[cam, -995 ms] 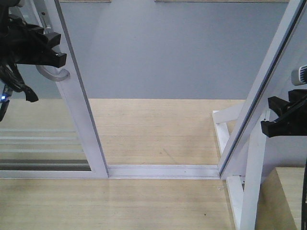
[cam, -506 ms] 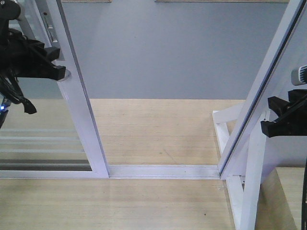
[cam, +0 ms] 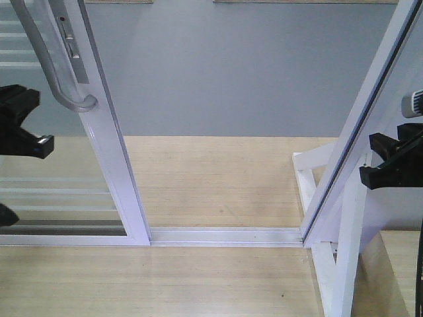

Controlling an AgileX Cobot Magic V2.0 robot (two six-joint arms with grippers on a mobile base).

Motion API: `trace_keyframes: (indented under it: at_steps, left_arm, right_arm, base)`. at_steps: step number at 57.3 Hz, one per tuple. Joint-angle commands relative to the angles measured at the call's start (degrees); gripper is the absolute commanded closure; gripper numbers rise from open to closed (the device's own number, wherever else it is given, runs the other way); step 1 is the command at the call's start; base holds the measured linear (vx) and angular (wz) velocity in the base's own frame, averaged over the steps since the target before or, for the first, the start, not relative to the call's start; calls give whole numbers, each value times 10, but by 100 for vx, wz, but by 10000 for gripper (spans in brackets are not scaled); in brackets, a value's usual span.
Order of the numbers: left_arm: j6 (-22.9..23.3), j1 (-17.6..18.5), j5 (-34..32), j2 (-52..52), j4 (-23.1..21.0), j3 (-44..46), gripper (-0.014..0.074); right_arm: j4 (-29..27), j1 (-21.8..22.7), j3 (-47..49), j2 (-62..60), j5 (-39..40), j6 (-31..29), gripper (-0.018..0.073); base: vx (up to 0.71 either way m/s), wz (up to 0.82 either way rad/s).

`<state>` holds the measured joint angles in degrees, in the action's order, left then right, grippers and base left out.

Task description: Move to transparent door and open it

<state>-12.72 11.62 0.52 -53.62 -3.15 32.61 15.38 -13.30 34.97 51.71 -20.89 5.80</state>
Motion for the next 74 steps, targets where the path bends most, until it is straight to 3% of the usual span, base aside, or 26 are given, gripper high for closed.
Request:
trace_keyframes:
  at_steps: [1,22,38,74]
  left_arm:
    - [32,-20,-61,58,4,-27,605]
    - [30,-100,-61,340,17,-225,604]
    - [31,-104,-55,546,16,-349,604]
    - [31,-104,-29,545,13,-352,603]
  right_arm:
    - [9,1,17,-5,36,-2,244]
    - [9,1,17,-5,36,-2,244]
    - [9,1,17,-5,36,-2,244]
    - [9,1,17,-5,33,-2,244]
  base:
    - [0,0]
    - [0,0]
    - [0,0]
    - [0,0]
